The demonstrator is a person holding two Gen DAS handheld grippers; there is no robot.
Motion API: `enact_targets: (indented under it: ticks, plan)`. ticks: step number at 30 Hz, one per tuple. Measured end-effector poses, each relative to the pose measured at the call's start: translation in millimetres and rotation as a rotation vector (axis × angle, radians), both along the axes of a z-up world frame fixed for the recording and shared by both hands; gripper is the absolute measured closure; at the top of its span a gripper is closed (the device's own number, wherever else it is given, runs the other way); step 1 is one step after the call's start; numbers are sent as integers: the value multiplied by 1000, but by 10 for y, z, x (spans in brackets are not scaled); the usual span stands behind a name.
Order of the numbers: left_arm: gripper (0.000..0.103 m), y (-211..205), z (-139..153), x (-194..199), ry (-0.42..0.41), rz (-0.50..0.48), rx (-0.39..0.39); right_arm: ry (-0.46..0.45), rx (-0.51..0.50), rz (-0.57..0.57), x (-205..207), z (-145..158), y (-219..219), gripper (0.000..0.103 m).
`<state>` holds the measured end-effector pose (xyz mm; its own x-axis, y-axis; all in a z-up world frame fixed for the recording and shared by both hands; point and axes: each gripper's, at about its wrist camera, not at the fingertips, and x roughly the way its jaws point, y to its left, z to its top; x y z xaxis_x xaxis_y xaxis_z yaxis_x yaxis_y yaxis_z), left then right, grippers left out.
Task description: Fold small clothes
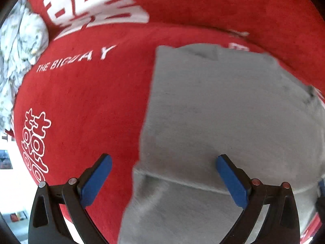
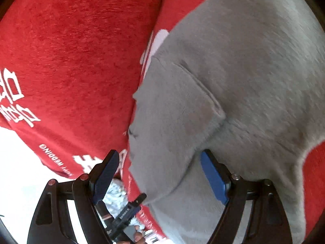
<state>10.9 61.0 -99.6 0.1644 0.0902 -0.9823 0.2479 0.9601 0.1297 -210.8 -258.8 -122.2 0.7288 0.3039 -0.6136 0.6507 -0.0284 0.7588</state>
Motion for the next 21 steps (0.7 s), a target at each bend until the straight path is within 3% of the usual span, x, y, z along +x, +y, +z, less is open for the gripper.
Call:
enact_targets:
  ticks: [1, 3, 7, 9, 12, 14, 15, 16, 18, 21]
  plan:
    - [0, 44, 1, 17, -5, -1, -14, 20, 4, 12, 49, -14, 1, 96]
    - [0, 62, -9, 64, -10, -18, -14, 43, 20, 15, 40, -34, 59, 95]
    - [0, 86, -7, 101, -28, -66, 1, 124, -53, 67, -137, -21, 128, 95]
    - [0, 108, -2, 130, -26, -74, 6, 119, -42, 68, -242, -38, 78, 95]
    - [0, 74, 76, 103, -29, -95, 47, 176, -120, 91, -399, 135, -42, 94]
    - [0, -3, 157, 0, -27, -123, 59, 185, -151, 85, -579, 253, -135, 91]
    - [0, -61, 199, -54, -26, -146, 57, 181, -152, 71, -662, 286, -182, 81]
    - [0, -134, 236, -109, -26, -169, 54, 181, -150, 51, -769, 323, -239, 58]
    - [0, -342, 314, -258, -25, -232, 39, 184, -155, -12, -1005, 399, -372, 29]
    - [0, -735, 379, -521, -18, -327, 15, 215, -176, -119, -1524, 501, -617, 28]
